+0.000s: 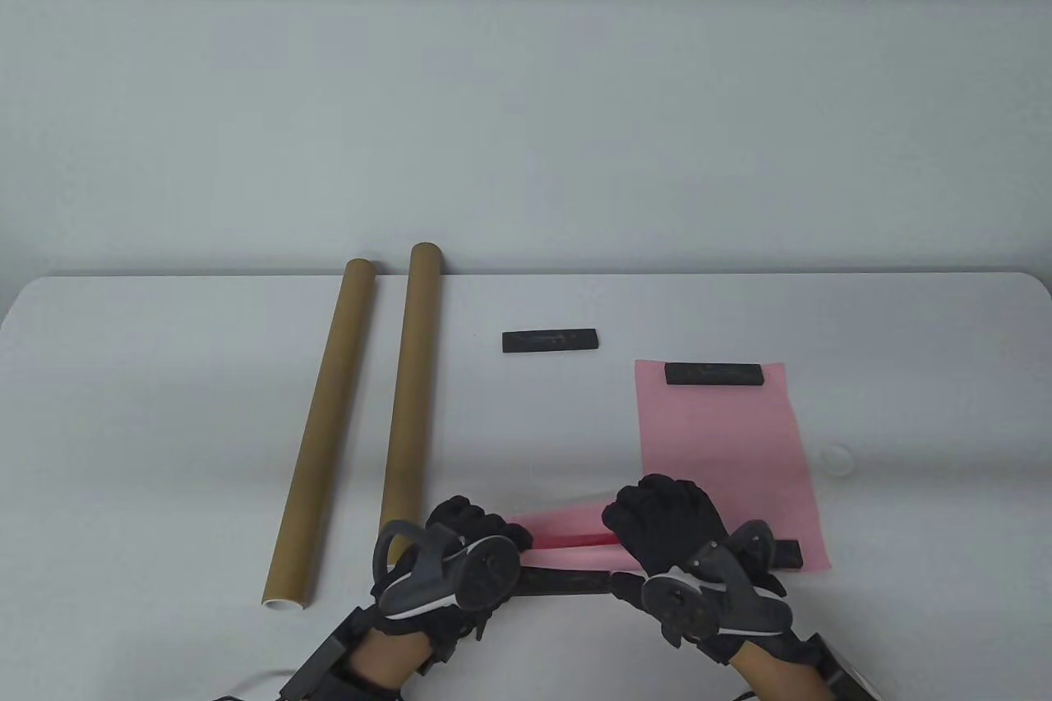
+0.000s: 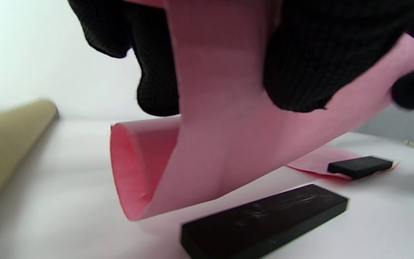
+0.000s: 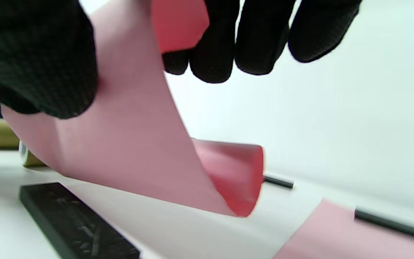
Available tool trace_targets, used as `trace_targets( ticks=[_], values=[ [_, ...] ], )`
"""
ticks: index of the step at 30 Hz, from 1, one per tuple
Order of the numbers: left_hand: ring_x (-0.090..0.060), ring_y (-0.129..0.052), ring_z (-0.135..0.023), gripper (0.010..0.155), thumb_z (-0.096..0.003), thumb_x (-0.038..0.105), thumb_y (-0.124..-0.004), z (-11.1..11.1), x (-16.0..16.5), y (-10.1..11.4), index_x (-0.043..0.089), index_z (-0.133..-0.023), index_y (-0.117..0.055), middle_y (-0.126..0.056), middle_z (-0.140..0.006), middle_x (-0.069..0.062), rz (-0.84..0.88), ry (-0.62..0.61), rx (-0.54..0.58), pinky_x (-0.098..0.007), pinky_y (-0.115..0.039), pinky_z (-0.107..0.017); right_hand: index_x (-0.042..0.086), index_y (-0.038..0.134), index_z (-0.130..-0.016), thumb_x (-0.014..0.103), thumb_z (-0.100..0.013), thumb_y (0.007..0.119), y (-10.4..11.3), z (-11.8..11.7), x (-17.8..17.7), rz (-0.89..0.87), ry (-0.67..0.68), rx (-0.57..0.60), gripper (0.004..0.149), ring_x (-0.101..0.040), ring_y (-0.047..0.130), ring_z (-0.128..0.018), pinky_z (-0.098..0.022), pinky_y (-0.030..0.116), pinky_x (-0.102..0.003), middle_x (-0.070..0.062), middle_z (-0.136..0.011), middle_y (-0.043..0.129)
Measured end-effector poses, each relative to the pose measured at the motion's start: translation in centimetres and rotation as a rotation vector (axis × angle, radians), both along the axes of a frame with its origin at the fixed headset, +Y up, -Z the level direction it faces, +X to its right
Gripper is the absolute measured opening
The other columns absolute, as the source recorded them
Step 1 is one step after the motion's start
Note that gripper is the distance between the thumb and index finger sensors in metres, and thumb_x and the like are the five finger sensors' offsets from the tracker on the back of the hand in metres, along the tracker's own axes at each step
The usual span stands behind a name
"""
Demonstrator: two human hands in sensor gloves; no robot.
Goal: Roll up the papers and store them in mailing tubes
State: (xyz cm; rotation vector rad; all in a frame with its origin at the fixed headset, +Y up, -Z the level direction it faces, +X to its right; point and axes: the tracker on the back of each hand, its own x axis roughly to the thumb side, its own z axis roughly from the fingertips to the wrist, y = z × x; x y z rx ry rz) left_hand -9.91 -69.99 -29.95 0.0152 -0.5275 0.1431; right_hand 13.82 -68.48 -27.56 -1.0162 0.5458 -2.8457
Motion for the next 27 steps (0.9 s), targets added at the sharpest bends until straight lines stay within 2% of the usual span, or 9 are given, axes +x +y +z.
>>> trace_targets(
  ticks=[4,6,8,11,16,18,22,24,27],
  values=[
    [-0.011,-0.108,-0.053,0.043,-0.0325,0.053,-0.094,0.0,-0.1,0.0,0.037,-0.072,-0.091,-0.104,-0.055,0.012,0.032,-0.014,-0.041,-0.047,-0.074,-0.070,0.020,0.088,-0.084,0.048,-0.040,0.096,-0.2,-0.2,-0.6,-0.019,-0.021,-0.017,0.052,-0.042,0.088,-0.086,-0.065,0.072,-0.064,-0.008,-0.088,0.091],
    [-0.013,-0.107,-0.058,0.049,-0.0332,0.054,-0.093,0.3,0.1,0.1,0.033,-0.078,-0.088,-0.103,-0.061,0.010,-0.008,-0.006,0.030,-0.049,-0.072,-0.071,0.022,0.092,-0.076,0.046,-0.042,0.094,-0.2,-0.5,-0.5,-0.034,-0.036,-0.049,0.041,-0.039,0.093,-0.081,-0.063,0.074,-0.063,-0.006,-0.080,0.096],
    [-0.017,-0.101,-0.073,0.070,-0.0305,0.060,-0.091,0.8,0.5,0.3,0.030,-0.092,-0.076,-0.095,-0.077,0.007,-0.127,-0.018,0.171,-0.051,-0.068,-0.073,0.021,0.093,-0.074,0.044,-0.042,0.094,-0.4,-1.0,-0.2,-0.077,-0.067,-0.185,0.039,-0.040,0.093,-0.080,-0.062,0.074,-0.063,-0.006,-0.078,0.097],
    [-0.020,-0.093,-0.083,0.081,-0.0287,0.063,-0.091,1.4,1.1,0.5,0.029,-0.097,-0.066,-0.088,-0.087,0.005,-0.205,-0.048,0.286,-0.053,-0.063,-0.074,0.019,0.095,-0.071,0.043,-0.042,0.095,-0.5,-1.6,0.5,-0.188,-0.085,-0.310,0.037,-0.041,0.094,-0.076,-0.059,0.075,-0.064,-0.008,-0.075,0.099],
    [-0.013,-0.102,-0.068,0.070,-0.0294,0.056,-0.096,2.1,2.0,1.2,0.030,-0.091,-0.074,-0.095,-0.073,0.010,-0.259,-0.045,0.384,-0.050,-0.071,-0.071,0.018,0.096,-0.069,0.043,-0.042,0.095,-0.8,-2.3,1.3,-0.317,-0.062,-0.496,0.036,-0.042,0.096,-0.073,-0.057,0.076,-0.064,-0.009,-0.072,0.100],
    [-0.009,-0.107,-0.056,0.056,-0.0305,0.053,-0.096,2.0,1.8,1.6,0.033,-0.081,-0.083,-0.100,-0.061,0.013,-0.226,-0.028,0.358,-0.047,-0.075,-0.069,0.018,0.095,-0.071,0.046,-0.042,0.095,-0.5,-2.1,1.5,-0.333,-0.063,-0.447,0.040,-0.042,0.095,-0.074,-0.058,0.076,-0.064,-0.010,-0.074,0.099],
    [-0.009,-0.107,-0.048,0.045,-0.0316,0.054,-0.095,1.2,0.6,1.5,0.036,-0.072,-0.089,-0.102,-0.051,0.013,-0.099,0.022,0.165,-0.047,-0.076,-0.068,0.014,0.079,-0.096,0.057,-0.037,0.096,0.5,-0.4,1.2,-0.170,0.000,-0.059,0.075,-0.049,0.079,-0.092,-0.065,0.068,-0.069,-0.015,-0.100,0.080],
    [-0.010,-0.107,-0.049,0.044,-0.0321,0.053,-0.095,0.5,0.1,1.0,0.036,-0.072,-0.090,-0.103,-0.052,0.013,-0.023,0.022,0.010,-0.047,-0.075,-0.069,0.016,0.077,-0.097,0.057,-0.037,0.096,0.7,0.4,0.6,-0.061,0.021,0.089,0.075,-0.047,0.078,-0.094,-0.066,0.068,-0.068,-0.012,-0.101,0.079],
    [-0.011,-0.108,-0.050,0.044,-0.0324,0.053,-0.094,0.2,0.0,0.4,0.035,-0.072,-0.090,-0.103,-0.052,0.012,-0.004,0.016,-0.058,-0.048,-0.074,-0.069,0.019,0.087,-0.086,0.049,-0.041,0.095,0.7,0.5,0.0,-0.083,0.014,0.075,0.054,-0.042,0.086,-0.088,-0.065,0.071,-0.065,-0.008,-0.091,0.089]
  ],
)
